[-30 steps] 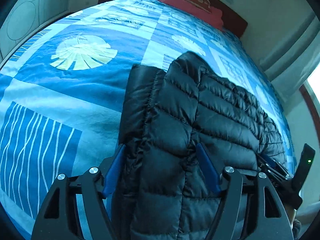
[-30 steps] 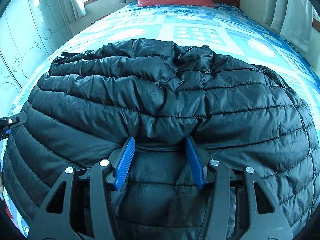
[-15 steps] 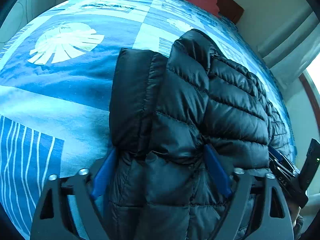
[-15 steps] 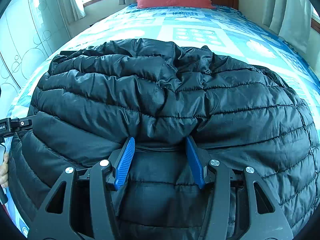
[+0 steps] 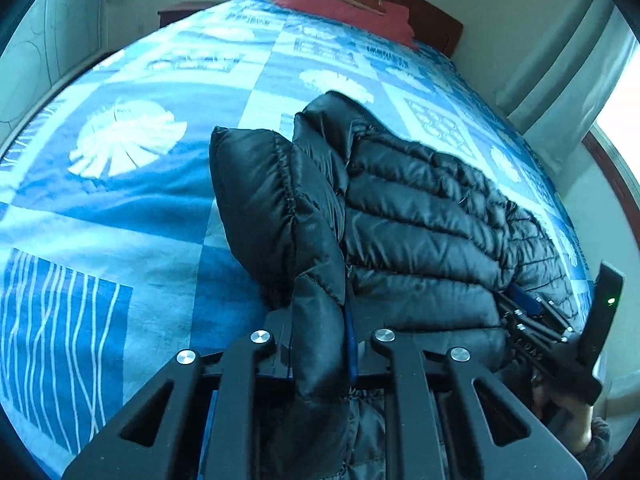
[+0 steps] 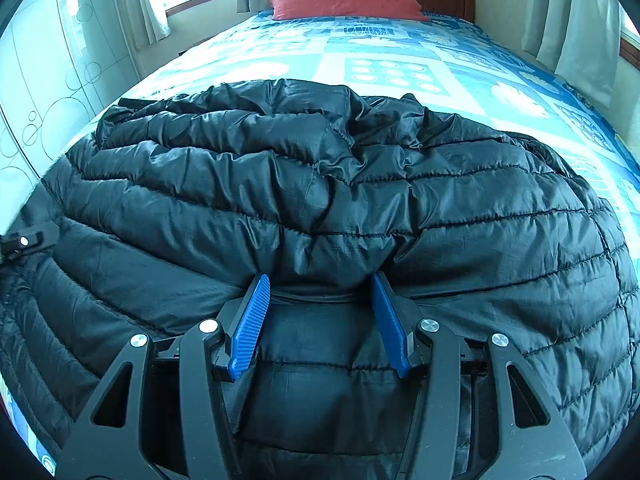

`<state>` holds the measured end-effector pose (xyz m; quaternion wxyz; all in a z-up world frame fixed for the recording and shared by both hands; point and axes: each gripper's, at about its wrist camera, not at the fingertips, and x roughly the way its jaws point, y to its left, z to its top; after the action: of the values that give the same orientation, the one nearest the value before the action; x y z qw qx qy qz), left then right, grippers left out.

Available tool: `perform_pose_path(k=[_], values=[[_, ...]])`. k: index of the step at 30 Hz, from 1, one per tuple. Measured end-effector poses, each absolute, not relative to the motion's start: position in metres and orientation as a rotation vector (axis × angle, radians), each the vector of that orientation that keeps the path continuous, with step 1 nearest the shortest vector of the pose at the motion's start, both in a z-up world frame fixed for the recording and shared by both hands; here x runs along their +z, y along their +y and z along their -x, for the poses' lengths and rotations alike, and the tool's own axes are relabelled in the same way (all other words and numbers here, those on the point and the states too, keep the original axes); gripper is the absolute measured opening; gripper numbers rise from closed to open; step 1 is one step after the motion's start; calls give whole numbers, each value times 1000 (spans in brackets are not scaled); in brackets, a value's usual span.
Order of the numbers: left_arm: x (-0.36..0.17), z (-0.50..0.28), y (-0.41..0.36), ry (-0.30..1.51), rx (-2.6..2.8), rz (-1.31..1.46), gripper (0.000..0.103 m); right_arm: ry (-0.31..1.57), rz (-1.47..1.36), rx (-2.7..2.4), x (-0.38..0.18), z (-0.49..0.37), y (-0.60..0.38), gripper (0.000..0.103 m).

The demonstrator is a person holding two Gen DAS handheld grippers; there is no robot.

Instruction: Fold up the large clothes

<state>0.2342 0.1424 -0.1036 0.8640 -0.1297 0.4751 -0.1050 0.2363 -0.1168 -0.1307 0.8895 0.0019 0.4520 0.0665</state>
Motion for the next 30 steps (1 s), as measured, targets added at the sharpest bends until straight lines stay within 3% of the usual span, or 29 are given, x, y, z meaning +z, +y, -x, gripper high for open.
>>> perform_pose_path(k=[8, 10, 16, 30], values=[[-42, -212, 112, 887, -254, 197, 14, 870, -90, 133, -100, -224, -142, 53], [-26, -207, 95, 864, -273, 165, 14, 834, -83, 119, -84, -216, -154, 59], [5, -198, 28, 817, -331, 60, 14, 788, -71, 48, -54, -189, -210, 63], [-8, -199, -155, 825, -452, -153, 13, 791, -158, -158, -69, -137, -352, 63]])
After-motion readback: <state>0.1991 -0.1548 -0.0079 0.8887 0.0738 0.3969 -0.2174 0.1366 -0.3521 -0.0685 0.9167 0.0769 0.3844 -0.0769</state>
